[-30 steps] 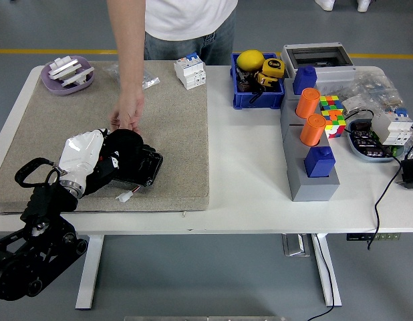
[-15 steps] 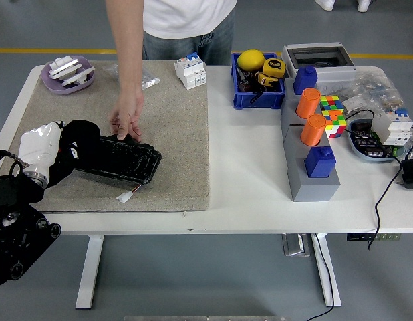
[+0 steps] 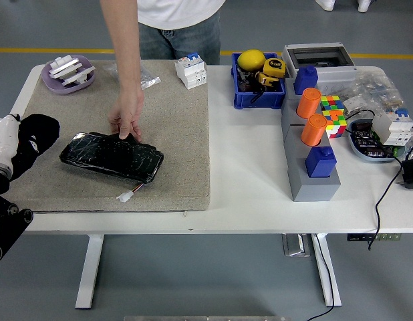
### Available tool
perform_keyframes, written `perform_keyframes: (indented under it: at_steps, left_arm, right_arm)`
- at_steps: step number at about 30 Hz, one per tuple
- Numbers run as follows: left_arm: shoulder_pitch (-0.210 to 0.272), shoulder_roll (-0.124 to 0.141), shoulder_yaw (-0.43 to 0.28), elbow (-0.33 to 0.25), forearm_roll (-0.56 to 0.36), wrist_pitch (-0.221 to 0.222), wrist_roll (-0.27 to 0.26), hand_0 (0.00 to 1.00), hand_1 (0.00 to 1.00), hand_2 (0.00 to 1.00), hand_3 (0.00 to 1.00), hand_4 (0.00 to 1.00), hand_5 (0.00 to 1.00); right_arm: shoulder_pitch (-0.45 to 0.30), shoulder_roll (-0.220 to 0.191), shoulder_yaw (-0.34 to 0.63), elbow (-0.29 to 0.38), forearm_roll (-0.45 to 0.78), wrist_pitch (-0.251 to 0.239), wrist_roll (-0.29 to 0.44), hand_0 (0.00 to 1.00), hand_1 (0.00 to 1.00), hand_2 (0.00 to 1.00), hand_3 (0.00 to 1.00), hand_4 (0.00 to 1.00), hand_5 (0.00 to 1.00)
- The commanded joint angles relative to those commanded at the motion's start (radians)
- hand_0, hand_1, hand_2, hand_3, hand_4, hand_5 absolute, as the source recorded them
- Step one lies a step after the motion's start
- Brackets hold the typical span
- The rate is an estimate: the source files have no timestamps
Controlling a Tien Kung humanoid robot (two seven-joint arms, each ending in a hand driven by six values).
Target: Pick the rag up,wipe the panel,place it on the desk
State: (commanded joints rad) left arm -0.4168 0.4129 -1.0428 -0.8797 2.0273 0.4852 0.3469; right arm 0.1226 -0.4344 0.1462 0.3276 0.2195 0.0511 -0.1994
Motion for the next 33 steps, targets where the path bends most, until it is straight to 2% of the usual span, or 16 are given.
perform_keyframes:
  at_steps: [3, 6, 7, 12, 13, 18, 19, 24, 25, 30, 31, 33]
  left_arm:
    - [-0.019, 0.007, 0.020, 0.022, -0.028, 0.009, -0.020, 0.210, 0.181, 0.515, 0.488, 0.120, 0.002]
    - [-0.042, 0.009, 0.043, 0.067, -0.082, 0.018, -0.068, 0.210, 0.181, 0.515, 0.488, 0.120, 0.002]
    - [-0.044, 0.009, 0.046, 0.076, -0.096, 0.020, -0.083, 0.268, 0.242, 0.518, 0.494, 0.112, 0.002]
    - [-0.047, 0.012, 0.057, 0.103, -0.159, -0.001, -0.155, 0.268, 0.242, 0.518, 0.494, 0.112, 0.002]
    - [-0.046, 0.012, 0.056, 0.105, -0.171, -0.010, -0.170, 0.356, 0.442, 0.540, 0.527, 0.308, 0.002]
    - [-0.051, 0.011, 0.067, 0.116, -0.202, -0.042, -0.220, 0.356, 0.442, 0.540, 0.527, 0.308, 0.002]
    - [-0.053, 0.011, 0.070, 0.121, -0.205, -0.049, -0.221, 0.456, 0.543, 0.573, 0.545, 0.480, 0.002]
    - [-0.054, 0.012, 0.076, 0.134, -0.204, -0.077, -0.225, 0.456, 0.543, 0.573, 0.545, 0.480, 0.002]
    - [-0.054, 0.013, 0.076, 0.134, -0.202, -0.081, -0.224, 0.586, 0.721, 0.631, 0.565, 0.665, 0.017]
    - [-0.054, 0.015, 0.071, 0.130, -0.186, -0.084, -0.223, 0.586, 0.721, 0.631, 0.565, 0.665, 0.017]
    - [-0.054, 0.016, 0.071, 0.128, -0.184, -0.085, -0.222, 0.642, 0.760, 0.702, 0.576, 0.765, 0.082]
    - [-0.054, 0.017, 0.068, 0.124, -0.182, -0.089, -0.219, 0.642, 0.760, 0.702, 0.576, 0.765, 0.082]
  right_arm:
    - [0.001, -0.001, 0.000, 0.000, -0.001, 0.000, -0.001, 0.757, 0.620, 0.694, 0.643, 0.998, 0.535]
    - [0.005, -0.001, 0.003, 0.001, -0.005, -0.001, -0.001, 0.757, 0.620, 0.694, 0.643, 0.998, 0.535]
    - [0.006, -0.001, 0.003, 0.002, -0.006, -0.002, -0.001, 0.758, 0.619, 0.693, 0.643, 0.998, 0.536]
    - [0.006, 0.001, 0.004, 0.002, -0.008, -0.001, -0.003, 0.758, 0.619, 0.693, 0.643, 0.998, 0.536]
    - [0.006, 0.001, 0.004, 0.002, -0.007, -0.001, -0.003, 0.758, 0.617, 0.693, 0.643, 0.998, 0.536]
    - [0.008, 0.001, 0.003, 0.002, -0.007, 0.000, -0.004, 0.758, 0.617, 0.693, 0.643, 0.998, 0.536]
    - [0.008, 0.001, 0.004, 0.002, -0.007, -0.001, -0.003, 0.758, 0.616, 0.693, 0.644, 0.998, 0.535]
    - [0.011, 0.003, 0.004, 0.002, -0.007, -0.002, -0.003, 0.758, 0.616, 0.693, 0.644, 0.998, 0.535]
    - [0.011, 0.003, 0.003, 0.002, -0.007, -0.002, -0.003, 0.758, 0.616, 0.693, 0.644, 0.998, 0.535]
    - [0.011, 0.001, 0.001, 0.002, -0.005, -0.002, -0.004, 0.758, 0.612, 0.693, 0.643, 0.998, 0.536]
    - [0.012, 0.001, 0.001, 0.002, -0.005, -0.002, -0.004, 0.760, 0.607, 0.692, 0.643, 0.998, 0.535]
    - [0.013, 0.001, 0.001, 0.002, -0.005, -0.002, -0.004, 0.760, 0.607, 0.692, 0.643, 0.998, 0.535]
